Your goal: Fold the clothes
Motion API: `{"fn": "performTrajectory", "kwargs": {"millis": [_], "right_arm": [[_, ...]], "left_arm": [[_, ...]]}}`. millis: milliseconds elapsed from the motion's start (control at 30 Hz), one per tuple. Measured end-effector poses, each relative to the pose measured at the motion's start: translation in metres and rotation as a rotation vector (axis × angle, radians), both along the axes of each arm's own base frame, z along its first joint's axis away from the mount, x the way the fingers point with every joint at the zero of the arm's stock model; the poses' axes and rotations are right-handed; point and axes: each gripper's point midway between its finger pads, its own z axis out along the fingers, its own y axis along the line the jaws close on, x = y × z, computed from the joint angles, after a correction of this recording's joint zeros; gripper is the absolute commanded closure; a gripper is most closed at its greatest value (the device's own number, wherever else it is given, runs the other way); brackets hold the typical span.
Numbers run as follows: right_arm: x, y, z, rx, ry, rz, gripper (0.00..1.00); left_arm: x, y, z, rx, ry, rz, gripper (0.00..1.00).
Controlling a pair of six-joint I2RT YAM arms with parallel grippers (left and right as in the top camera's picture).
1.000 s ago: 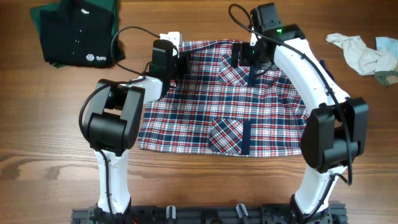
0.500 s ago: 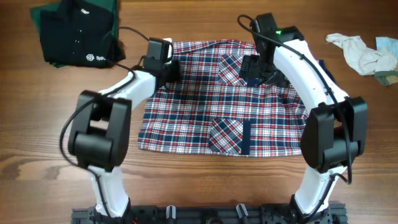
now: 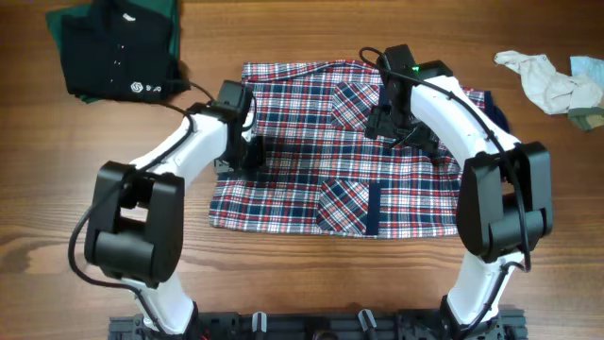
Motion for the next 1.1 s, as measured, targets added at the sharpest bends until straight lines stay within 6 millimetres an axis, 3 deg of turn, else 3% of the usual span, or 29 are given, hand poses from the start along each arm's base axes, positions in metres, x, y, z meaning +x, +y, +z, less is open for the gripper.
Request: {"fn": "performTrajectory", "kwargs": {"millis": [200,767,867,967,1100], "right_arm": [[0.003,0.001,0.0,0.003,-0.013,0.0,0.0],[0.005,0.001,0.0,0.005,-0.021,0.0,0.0],[-0.007,-0.002,0.0,-0.007,0.029,0.0,0.0],[-0.018,-0.005,0.0,-0.019,0.074,-0.001,0.0],[-0.012,-0.003,0.0,-0.012,0.047,-0.003,0.0]], "left_arm": [[-0.014,0.003,-0.005,-0.012,0.028,0.019,0.96],[-0.083,0.014,-0.01,0.016,0.267,0.249,0.96],[-0.097,0.019,-0.01,0.047,0.32,0.287,0.96],[-0.096,0.019,-0.011,0.048,0.319,0.306,0.96],[-0.093,0.019,-0.011,0.036,0.307,0.323,0.9]]}}
